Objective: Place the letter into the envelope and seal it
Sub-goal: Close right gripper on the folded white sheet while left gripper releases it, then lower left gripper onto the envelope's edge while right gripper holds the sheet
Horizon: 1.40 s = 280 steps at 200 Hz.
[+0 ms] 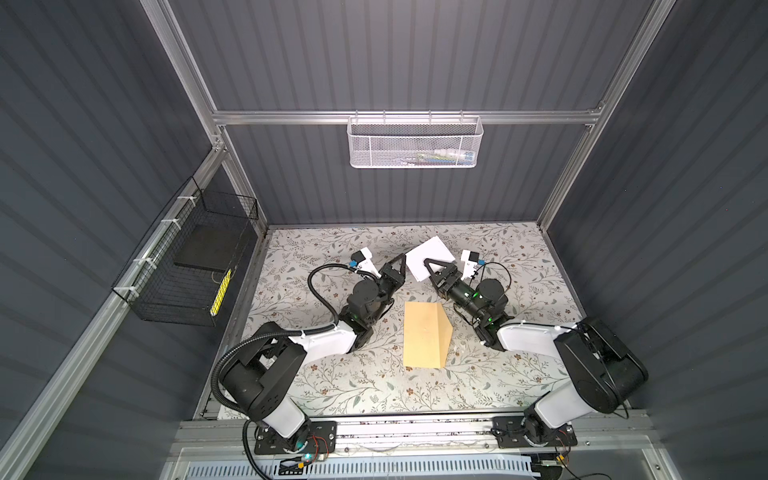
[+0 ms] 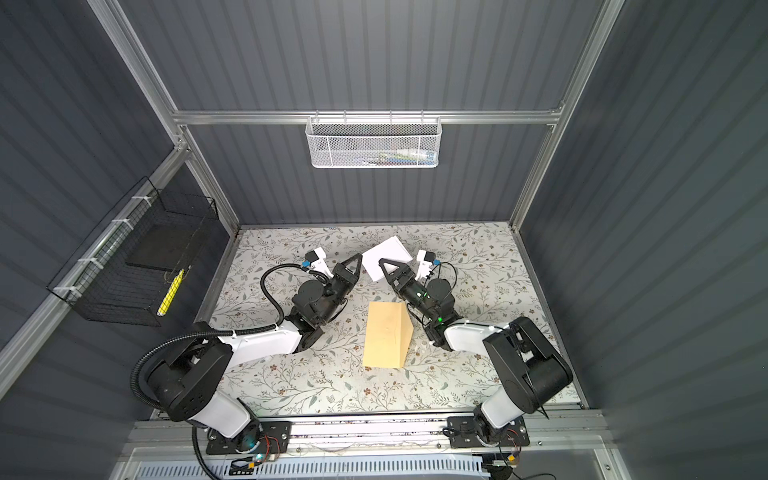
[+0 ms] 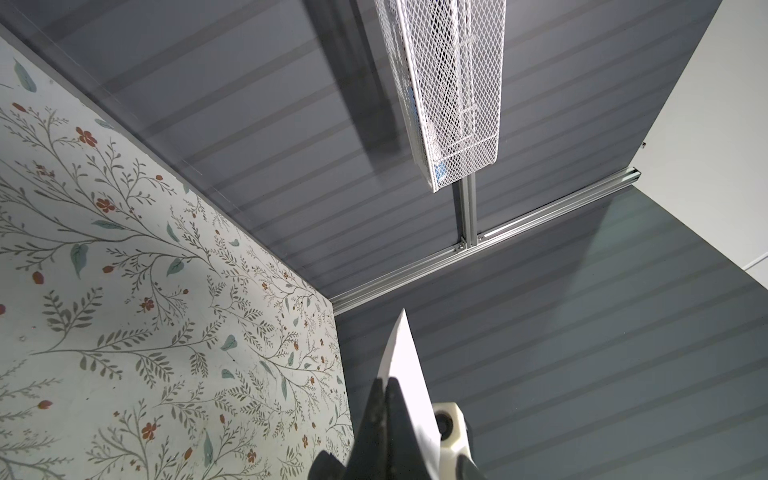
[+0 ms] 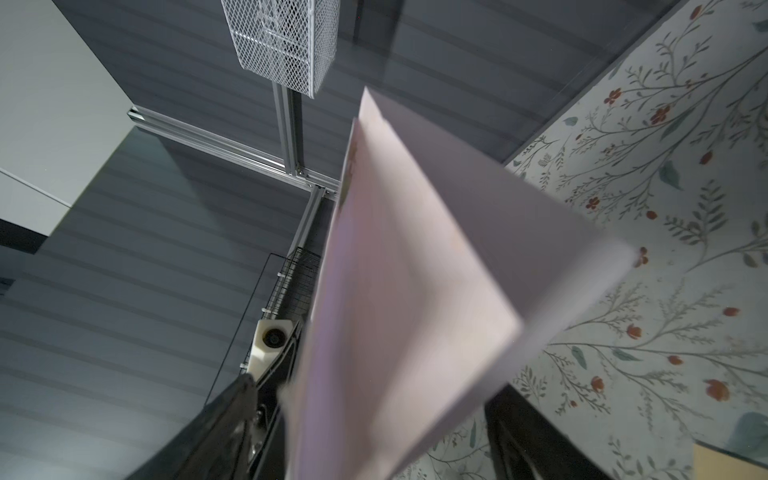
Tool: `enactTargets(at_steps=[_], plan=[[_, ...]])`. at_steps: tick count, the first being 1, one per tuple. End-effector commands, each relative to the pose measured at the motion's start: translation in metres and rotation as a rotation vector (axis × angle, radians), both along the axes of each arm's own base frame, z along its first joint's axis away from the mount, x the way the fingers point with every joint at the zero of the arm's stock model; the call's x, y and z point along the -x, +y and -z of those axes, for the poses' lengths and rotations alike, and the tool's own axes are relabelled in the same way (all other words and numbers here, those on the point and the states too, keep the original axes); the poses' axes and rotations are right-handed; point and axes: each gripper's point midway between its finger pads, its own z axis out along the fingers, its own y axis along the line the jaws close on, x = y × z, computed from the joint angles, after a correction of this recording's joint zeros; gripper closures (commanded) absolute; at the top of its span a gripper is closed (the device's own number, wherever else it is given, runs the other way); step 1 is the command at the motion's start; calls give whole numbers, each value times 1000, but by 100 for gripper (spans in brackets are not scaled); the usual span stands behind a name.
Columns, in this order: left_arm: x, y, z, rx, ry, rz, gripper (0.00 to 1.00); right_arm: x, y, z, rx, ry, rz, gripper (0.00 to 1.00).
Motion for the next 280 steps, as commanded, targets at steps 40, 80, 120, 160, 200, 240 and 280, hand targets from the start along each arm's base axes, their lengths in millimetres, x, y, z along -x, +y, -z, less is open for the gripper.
enactTargets(at_steps=[40, 80, 120, 160, 200, 240, 280], plan=[[0, 3, 2, 34, 2, -38, 100, -4, 2, -31, -128, -95, -4, 45], [0, 8, 12, 27, 18, -65, 100, -1, 1, -33, -121, -101, -7, 71], [0, 11, 20, 27, 35, -82, 100, 3, 0, -33, -111, -98, -16, 92], [4, 12, 25, -11, 31, -71, 61, 6, -6, -29, -56, -54, -36, 100], [13, 30, 19, -399, 24, -116, 6, 31, -22, -10, 202, 54, -56, 100], [36, 26, -20, -739, -254, -4, 0, 77, -62, -11, 560, 162, -43, 100], [60, -4, -22, -881, -380, 247, 0, 124, -99, -13, 748, 237, -48, 100]])
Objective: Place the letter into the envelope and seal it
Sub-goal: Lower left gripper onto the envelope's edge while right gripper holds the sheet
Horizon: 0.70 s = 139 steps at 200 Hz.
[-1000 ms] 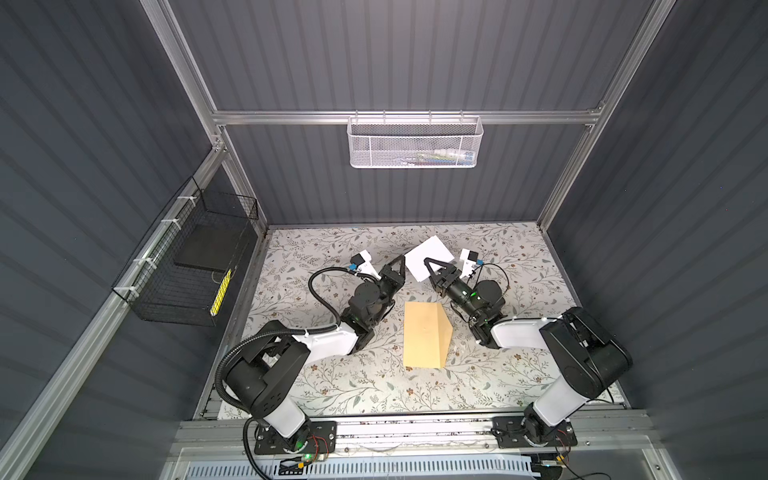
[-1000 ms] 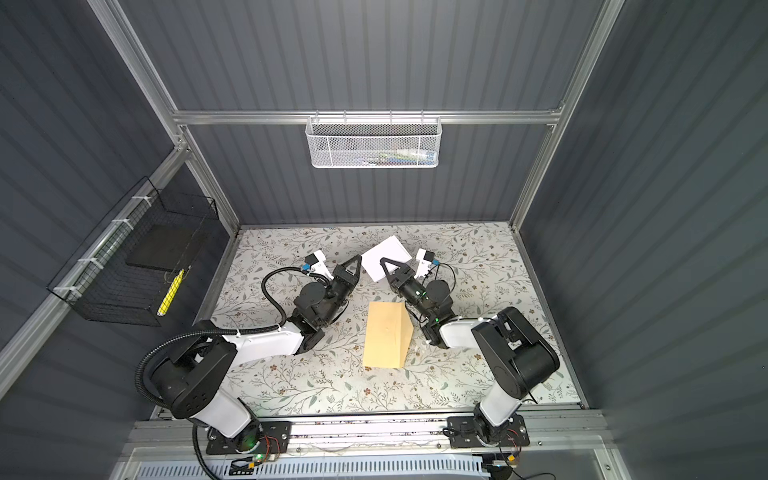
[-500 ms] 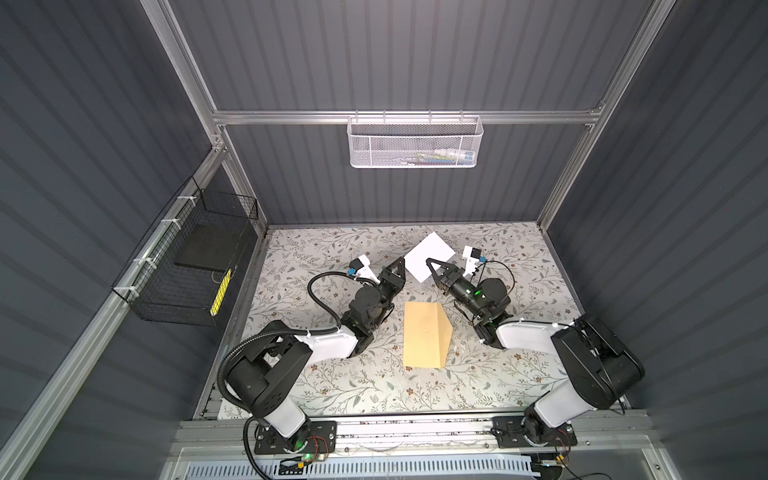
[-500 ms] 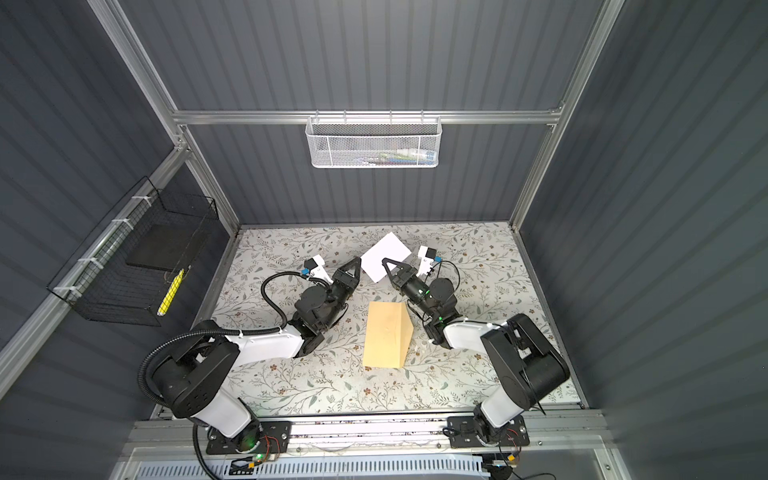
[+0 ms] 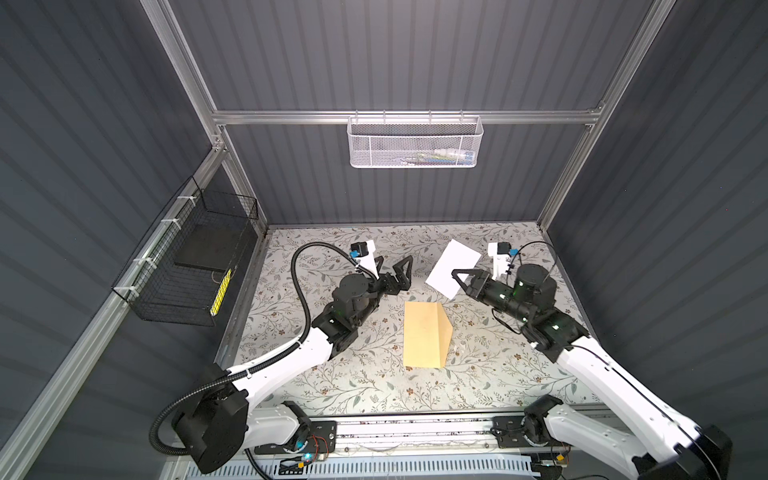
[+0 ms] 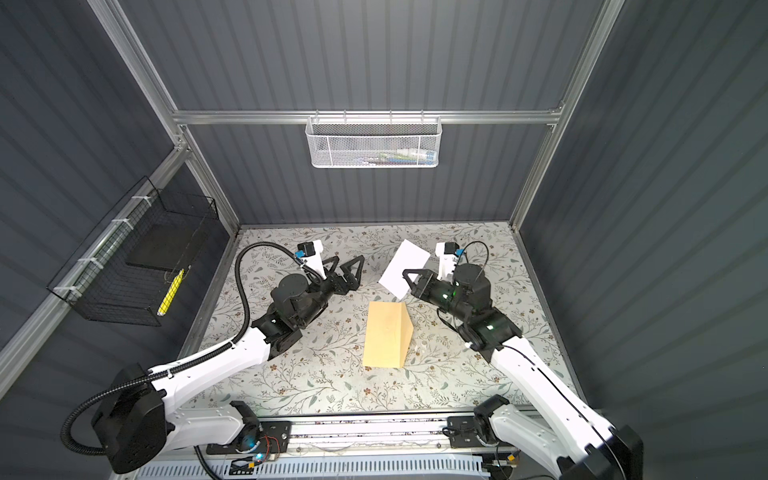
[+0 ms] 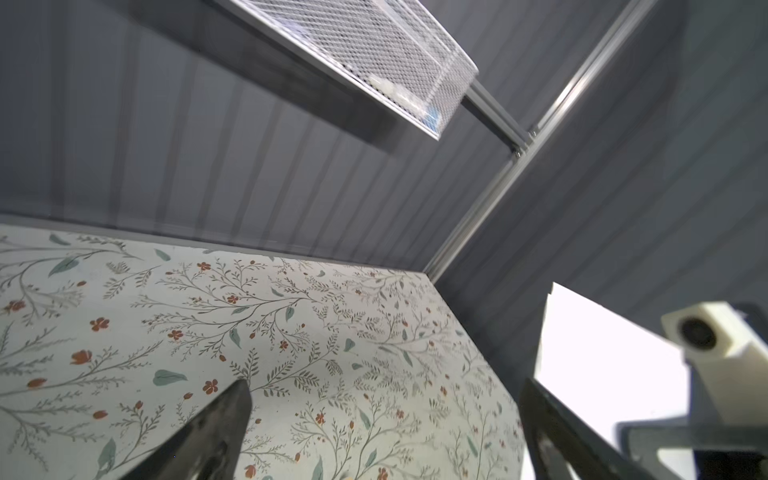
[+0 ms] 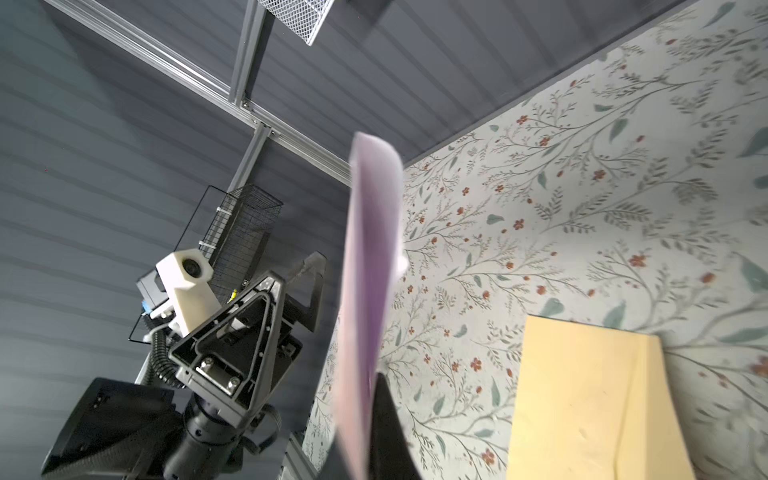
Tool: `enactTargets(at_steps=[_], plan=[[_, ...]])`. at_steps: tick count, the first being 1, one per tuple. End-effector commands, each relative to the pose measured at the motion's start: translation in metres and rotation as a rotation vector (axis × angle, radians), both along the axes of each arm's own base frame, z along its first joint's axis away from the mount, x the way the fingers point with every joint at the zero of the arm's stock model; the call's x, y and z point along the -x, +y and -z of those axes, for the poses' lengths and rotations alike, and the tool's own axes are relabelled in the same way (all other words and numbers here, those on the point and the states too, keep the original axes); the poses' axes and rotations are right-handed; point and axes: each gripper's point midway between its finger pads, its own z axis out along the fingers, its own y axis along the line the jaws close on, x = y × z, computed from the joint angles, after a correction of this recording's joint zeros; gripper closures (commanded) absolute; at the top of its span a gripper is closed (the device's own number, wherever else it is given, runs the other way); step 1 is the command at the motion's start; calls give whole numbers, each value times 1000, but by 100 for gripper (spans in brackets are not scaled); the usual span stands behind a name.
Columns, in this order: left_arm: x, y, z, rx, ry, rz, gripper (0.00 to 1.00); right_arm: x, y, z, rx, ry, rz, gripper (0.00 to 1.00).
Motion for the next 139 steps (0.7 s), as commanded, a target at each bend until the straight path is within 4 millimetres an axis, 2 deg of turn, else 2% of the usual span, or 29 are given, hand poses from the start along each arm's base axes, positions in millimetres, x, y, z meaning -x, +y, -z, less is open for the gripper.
enactTargets(at_steps=[1, 31, 54, 73, 96, 139], plan=[[21, -22, 18, -238, -42, 204, 0, 42, -34, 58, 271, 201, -2, 100], [43, -34, 49, -231, 67, 348, 0, 66, -49, 58, 294, 227, 11, 100], [57, -37, 85, -186, 198, 400, 0, 72, -58, 65, 317, 241, 40, 100], [61, -35, 103, -165, 252, 407, 0, 73, -58, 62, 301, 232, 41, 100], [64, -36, 112, -168, 291, 414, 0, 73, -53, 59, 294, 226, 14, 100], [66, -37, 122, -116, 326, 407, 0, 73, -43, 73, 305, 295, -44, 100]])
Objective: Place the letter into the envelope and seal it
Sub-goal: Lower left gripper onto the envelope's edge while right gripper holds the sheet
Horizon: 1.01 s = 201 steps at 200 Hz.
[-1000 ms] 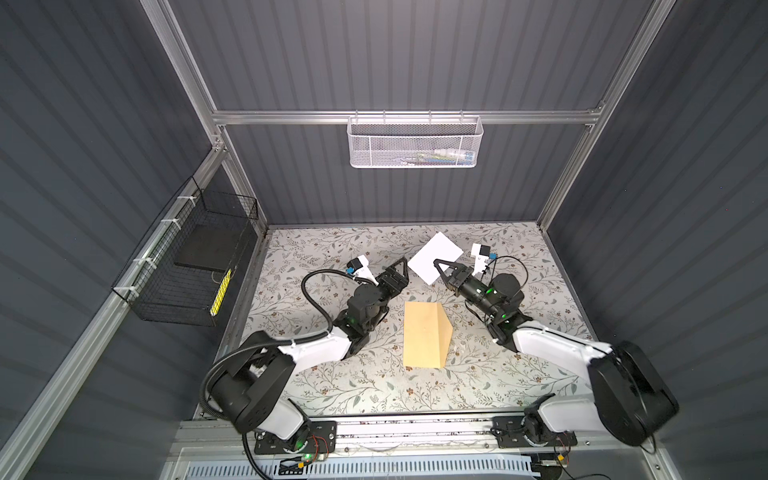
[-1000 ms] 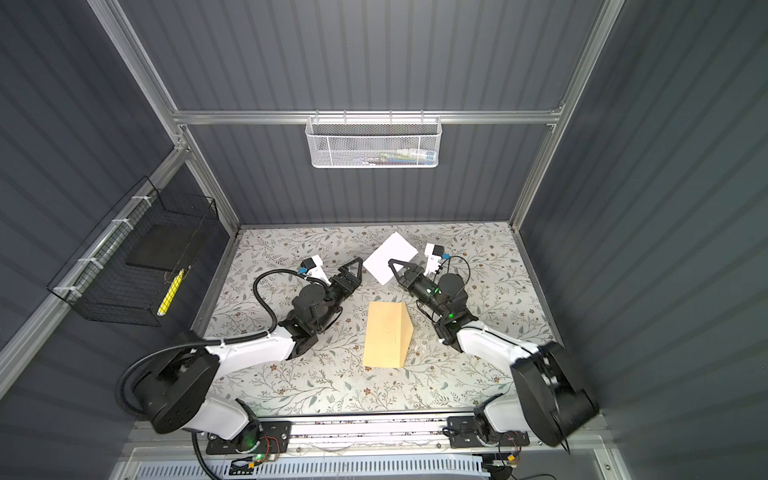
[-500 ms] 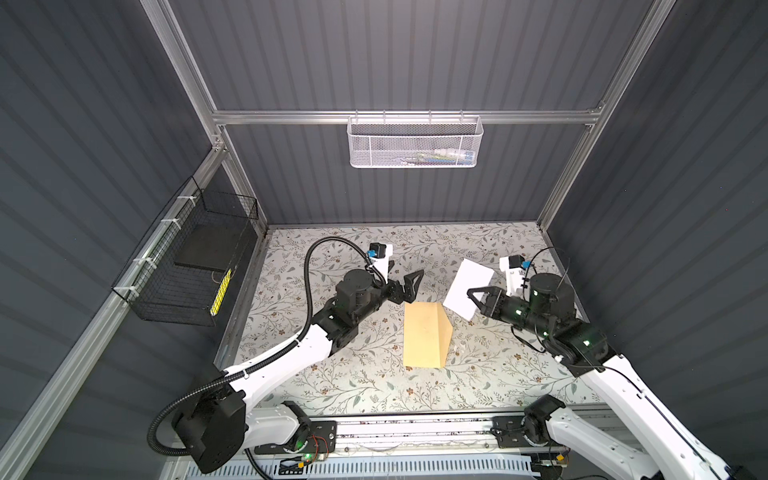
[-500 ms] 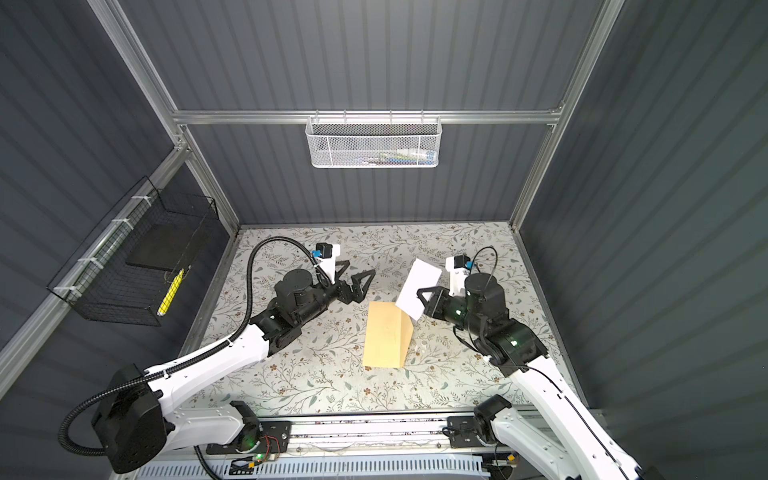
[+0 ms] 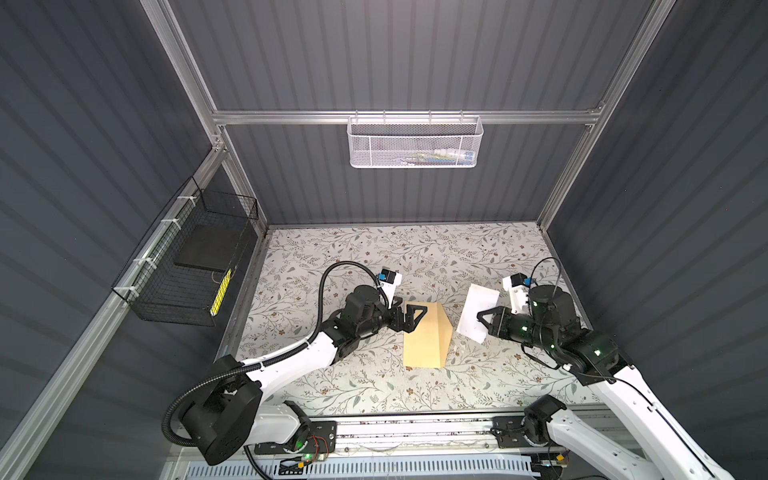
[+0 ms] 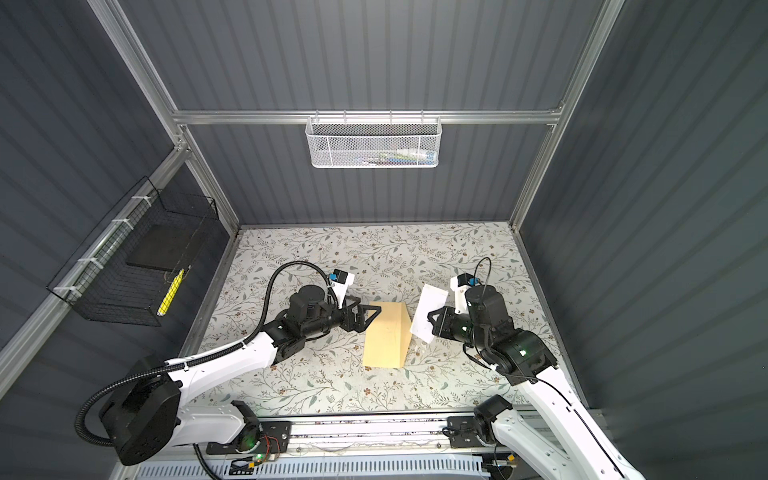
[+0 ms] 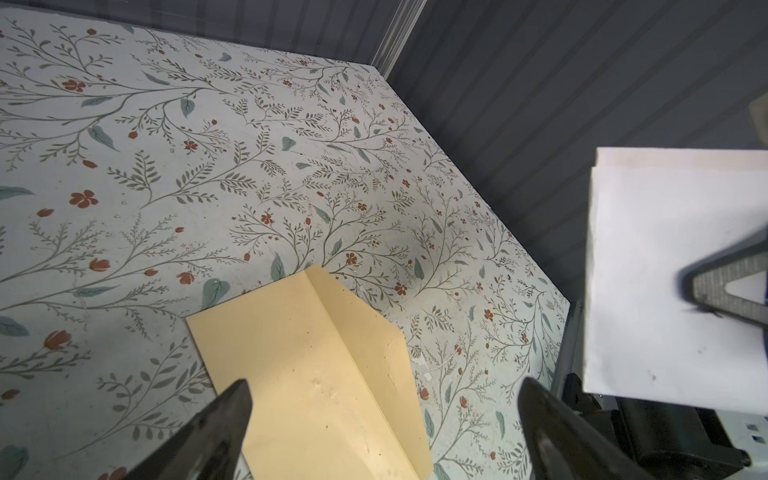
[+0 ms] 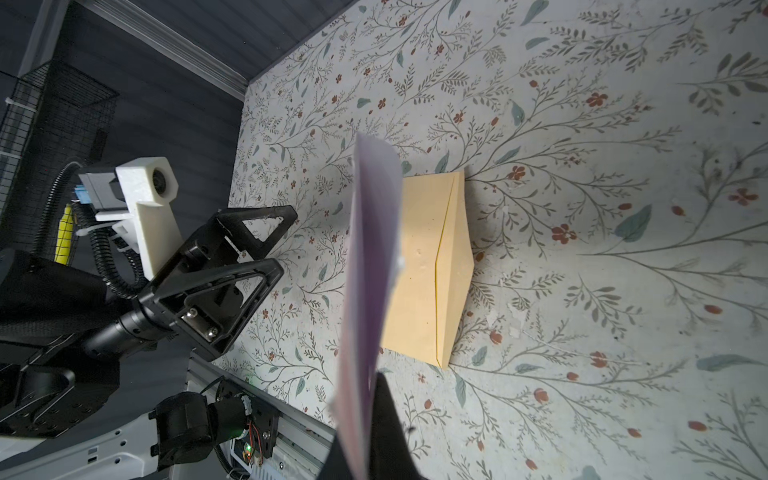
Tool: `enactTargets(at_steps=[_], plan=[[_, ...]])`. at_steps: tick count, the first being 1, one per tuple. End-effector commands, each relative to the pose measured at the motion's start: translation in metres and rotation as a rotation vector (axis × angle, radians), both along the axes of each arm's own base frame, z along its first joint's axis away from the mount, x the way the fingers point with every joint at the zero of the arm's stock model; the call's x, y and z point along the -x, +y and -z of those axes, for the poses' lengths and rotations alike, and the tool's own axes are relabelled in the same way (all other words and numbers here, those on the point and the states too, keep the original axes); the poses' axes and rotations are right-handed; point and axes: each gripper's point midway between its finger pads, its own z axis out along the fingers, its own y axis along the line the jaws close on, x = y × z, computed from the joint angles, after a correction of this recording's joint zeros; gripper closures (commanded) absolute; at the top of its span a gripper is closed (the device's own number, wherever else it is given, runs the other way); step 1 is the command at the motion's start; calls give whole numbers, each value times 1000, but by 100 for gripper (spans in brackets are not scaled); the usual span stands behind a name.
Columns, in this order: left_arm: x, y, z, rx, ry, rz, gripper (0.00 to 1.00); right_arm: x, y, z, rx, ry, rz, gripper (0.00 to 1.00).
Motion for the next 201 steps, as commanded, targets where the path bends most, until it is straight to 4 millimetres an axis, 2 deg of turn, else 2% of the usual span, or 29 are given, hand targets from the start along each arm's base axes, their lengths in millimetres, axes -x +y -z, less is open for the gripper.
enactTargets(at_steps=[1, 39, 58, 83, 106, 119, 143, 172, 193, 201], plan=[[3, -3, 3, 52, 36, 4, 0, 3, 5, 7, 4, 43, -39, 100], [12, -7, 15, 98, 79, 14, 0, 3, 15, 12, 0, 81, -93, 100], [18, -10, 26, 93, 101, 23, 0, 0, 14, 20, 23, 110, -95, 100], [23, -11, 40, 104, 141, 21, 0, 1, 23, 27, -19, 151, -135, 100], [29, -14, 45, 101, 162, 32, 1, -1, 28, 35, -27, 191, -152, 100], [32, -16, 47, 97, 171, 41, 4, -5, 31, 36, -39, 188, -158, 100], [32, -5, 61, 58, 194, -13, 7, -12, 35, 30, -58, 188, -155, 100], [35, -6, 72, 28, 231, -7, 9, -16, 31, 54, 12, 278, -144, 100], [35, -5, 81, 7, 246, -21, 15, -20, 28, 66, 57, 296, -133, 100], [35, -4, 83, 4, 246, -27, 18, -24, 27, 78, 82, 321, -126, 100]])
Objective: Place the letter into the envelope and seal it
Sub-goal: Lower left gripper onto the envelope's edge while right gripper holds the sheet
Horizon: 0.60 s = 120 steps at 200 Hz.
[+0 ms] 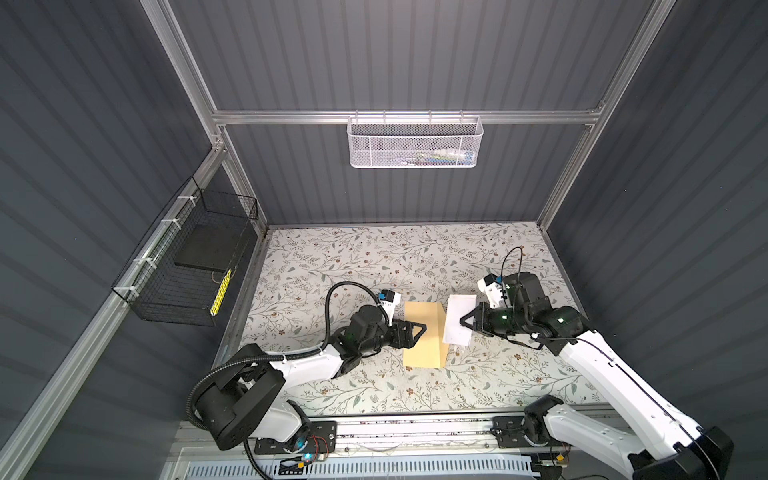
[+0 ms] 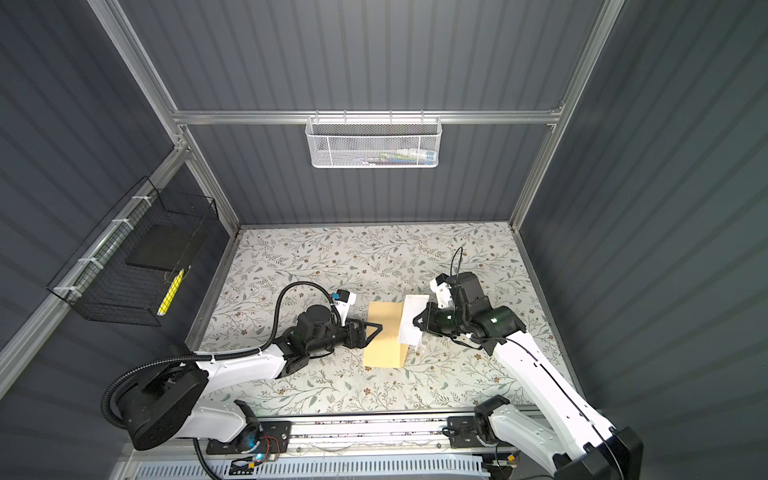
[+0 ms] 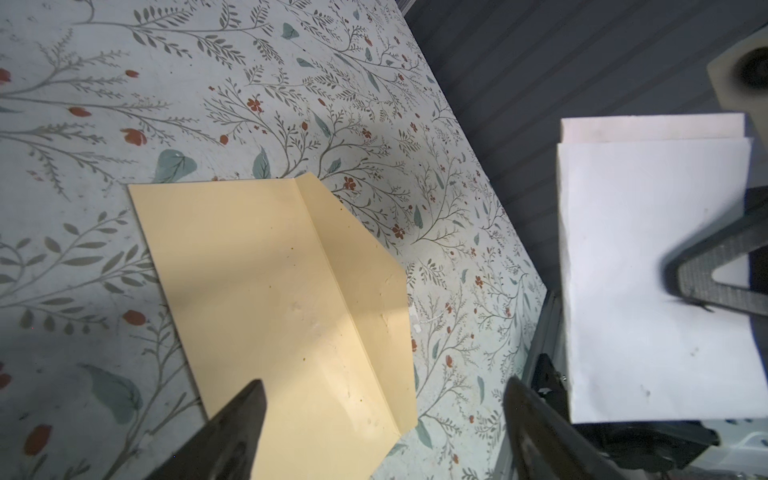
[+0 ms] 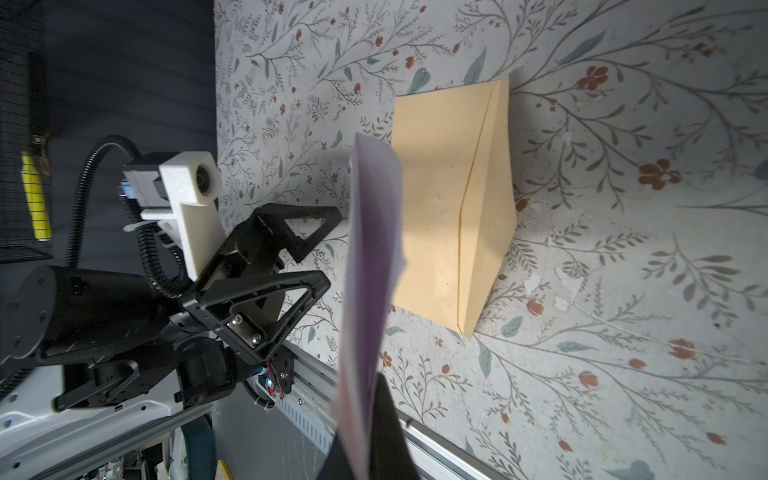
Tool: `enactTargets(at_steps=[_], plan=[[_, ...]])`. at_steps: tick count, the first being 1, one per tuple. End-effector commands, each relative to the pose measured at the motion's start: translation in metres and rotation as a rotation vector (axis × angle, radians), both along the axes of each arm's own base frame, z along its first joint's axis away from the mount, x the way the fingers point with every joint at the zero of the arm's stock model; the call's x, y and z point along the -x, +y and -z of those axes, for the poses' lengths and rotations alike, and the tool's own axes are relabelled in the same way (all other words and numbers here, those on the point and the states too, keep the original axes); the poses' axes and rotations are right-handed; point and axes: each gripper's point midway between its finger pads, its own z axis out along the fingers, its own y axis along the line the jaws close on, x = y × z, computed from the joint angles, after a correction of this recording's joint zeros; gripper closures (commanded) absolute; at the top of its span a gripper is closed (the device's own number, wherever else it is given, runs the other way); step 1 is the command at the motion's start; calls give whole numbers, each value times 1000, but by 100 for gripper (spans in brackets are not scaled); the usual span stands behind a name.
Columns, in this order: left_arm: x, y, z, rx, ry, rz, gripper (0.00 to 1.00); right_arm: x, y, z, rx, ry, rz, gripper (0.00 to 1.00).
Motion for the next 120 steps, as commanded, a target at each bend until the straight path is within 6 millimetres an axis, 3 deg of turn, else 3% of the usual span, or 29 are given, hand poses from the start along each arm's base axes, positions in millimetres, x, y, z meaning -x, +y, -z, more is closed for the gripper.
enactTargets(at_steps=[1, 36, 74, 120], plan=[[3, 3, 17, -46, 38, -15, 18, -11, -6, 32, 106, 68, 2, 100], [5, 8, 36, -98, 80, -33, 30, -19, -6, 58, 140, 116, -10, 100], [6, 14, 59, -134, 130, -63, 41, -26, -9, 69, 178, 127, -5, 100], [6, 18, 69, -146, 147, -80, 54, -30, -10, 88, 206, 175, -29, 100]])
